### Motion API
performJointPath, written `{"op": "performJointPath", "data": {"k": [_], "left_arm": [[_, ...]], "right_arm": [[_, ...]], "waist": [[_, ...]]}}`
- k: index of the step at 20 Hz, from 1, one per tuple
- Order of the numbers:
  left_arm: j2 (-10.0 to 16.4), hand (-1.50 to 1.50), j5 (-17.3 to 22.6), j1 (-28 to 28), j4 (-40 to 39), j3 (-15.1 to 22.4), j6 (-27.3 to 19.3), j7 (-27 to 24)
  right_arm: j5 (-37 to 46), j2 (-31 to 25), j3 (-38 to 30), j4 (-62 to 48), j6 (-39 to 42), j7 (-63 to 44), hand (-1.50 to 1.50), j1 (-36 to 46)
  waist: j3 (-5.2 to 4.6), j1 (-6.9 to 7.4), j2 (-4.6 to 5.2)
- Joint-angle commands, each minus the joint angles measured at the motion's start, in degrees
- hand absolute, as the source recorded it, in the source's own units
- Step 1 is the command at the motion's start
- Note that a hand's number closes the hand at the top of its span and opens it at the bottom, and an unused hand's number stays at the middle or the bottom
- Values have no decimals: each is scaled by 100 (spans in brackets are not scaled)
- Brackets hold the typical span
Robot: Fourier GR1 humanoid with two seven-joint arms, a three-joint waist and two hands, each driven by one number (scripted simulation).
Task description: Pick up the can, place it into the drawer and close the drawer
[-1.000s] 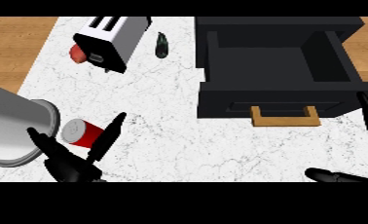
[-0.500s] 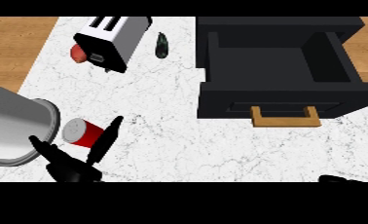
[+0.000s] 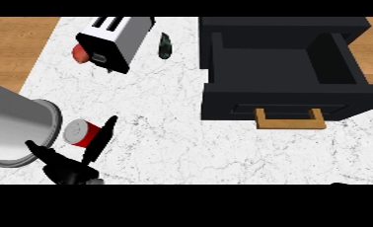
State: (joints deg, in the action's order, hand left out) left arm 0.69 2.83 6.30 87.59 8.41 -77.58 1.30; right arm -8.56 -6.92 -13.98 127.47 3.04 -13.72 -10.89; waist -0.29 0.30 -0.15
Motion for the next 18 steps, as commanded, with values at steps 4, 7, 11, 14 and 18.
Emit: {"op": "performJointPath", "data": {"k": [4,7,11,14,18], "left_arm": [[-67,-150,1543,275,-361,-887,1178,-1685],[-68,-150,2415,-90,-1147,-1042,1419,-2659],[-69,-150,3029,-337,-2017,-1855,2586,-3633],[-69,-150,3243,-890,-2588,-1817,2700,-3990],[-56,-150,3051,-725,-3139,-1959,3552,-4143]], "right_arm": [[-140,-15,-85,233,82,-147,-150,-143],[3,128,-22,21,81,135,-150,-154],[31,79,-34,114,167,107,-150,-142],[-52,-169,-258,27,-34,-401,-150,478],[625,185,419,-4,-279,-371,-150,657]], "waist": [[-4,14,-8],[3,-24,8],[17,-47,15],[21,-47,20],[22,-19,24]]}}
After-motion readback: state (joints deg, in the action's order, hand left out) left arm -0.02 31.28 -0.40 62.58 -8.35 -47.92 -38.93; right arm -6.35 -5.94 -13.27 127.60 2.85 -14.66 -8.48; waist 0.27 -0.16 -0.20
